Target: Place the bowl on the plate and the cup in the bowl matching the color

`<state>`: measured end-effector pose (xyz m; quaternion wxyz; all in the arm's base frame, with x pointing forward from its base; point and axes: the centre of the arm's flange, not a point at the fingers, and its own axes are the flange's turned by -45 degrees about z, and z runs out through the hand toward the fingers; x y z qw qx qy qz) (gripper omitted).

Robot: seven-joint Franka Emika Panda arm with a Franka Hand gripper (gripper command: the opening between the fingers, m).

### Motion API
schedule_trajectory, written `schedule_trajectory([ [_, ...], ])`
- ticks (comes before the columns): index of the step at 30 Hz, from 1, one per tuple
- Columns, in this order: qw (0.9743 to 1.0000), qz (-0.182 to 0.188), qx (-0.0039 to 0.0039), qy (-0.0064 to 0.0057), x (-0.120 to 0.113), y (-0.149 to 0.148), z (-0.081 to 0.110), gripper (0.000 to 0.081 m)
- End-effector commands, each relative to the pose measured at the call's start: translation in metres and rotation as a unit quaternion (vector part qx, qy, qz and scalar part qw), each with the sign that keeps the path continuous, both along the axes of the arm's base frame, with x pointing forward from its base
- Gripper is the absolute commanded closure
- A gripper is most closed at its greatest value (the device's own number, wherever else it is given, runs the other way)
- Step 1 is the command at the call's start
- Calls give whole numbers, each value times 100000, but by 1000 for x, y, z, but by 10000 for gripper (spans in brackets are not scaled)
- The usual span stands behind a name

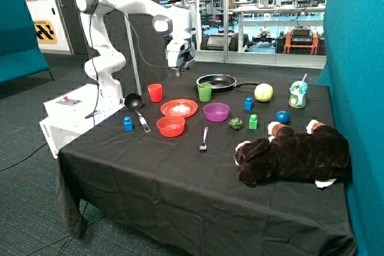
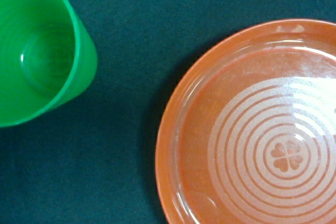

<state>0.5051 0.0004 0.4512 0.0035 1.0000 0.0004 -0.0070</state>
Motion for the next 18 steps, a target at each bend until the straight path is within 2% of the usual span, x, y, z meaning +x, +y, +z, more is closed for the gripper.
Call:
schedule_trajectory([
  [1,98151,19124,474,-619,-5,0,-1,0],
  [3,98115,19308,475,-618,-8,-3,-4,0],
  [4,98108,19346,475,-617,-8,-4,-4,262],
  [5,98086,19453,476,-617,-9,-5,-5,477],
  [6,98076,19509,476,-617,-9,-6,-5,585],
  [7,98061,19583,476,-616,-10,-7,-6,641],
  [10,98034,19715,477,-616,-11,-11,-8,691],
  [14,98033,19723,477,-616,-12,-17,-10,698],
  [18,98184,18955,473,-619,-11,-27,-13,692],
])
